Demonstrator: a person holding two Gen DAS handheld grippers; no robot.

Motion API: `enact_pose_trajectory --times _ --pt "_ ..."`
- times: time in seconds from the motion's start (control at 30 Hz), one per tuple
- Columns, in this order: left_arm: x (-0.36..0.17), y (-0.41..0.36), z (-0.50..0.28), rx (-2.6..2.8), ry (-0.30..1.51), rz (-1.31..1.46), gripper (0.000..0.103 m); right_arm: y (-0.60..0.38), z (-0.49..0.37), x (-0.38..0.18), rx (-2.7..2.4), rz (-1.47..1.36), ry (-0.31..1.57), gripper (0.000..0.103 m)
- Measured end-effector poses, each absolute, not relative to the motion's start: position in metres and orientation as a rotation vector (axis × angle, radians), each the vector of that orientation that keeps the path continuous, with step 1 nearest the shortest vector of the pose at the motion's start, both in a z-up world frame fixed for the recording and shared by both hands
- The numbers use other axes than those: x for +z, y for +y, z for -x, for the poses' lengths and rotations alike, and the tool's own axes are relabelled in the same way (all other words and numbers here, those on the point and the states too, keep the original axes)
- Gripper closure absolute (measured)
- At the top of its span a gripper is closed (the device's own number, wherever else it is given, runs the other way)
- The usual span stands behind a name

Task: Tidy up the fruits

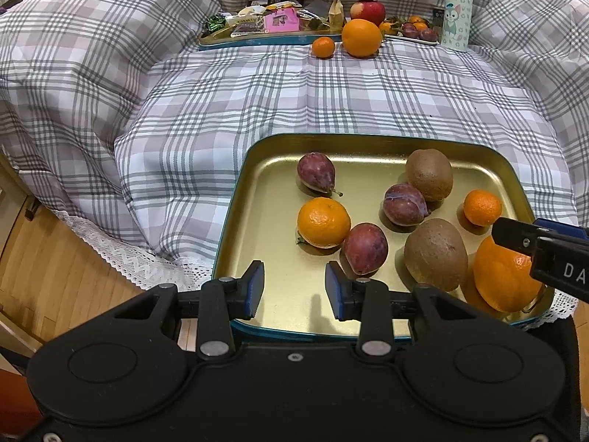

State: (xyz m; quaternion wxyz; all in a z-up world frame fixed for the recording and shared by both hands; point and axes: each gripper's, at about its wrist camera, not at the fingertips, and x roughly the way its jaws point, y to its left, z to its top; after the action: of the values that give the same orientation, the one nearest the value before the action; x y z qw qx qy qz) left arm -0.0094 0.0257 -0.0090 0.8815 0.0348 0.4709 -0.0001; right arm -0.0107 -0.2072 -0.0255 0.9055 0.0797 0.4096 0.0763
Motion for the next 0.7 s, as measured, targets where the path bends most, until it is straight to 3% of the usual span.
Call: enact_pose_trajectory --times 0.7 --pt "-0.0102 0.0226 0.0102 0.001 1.016 -0.083 0.058 -0.2131 0.0135 -0.0285 0.138 -0.205 0.85 0.052"
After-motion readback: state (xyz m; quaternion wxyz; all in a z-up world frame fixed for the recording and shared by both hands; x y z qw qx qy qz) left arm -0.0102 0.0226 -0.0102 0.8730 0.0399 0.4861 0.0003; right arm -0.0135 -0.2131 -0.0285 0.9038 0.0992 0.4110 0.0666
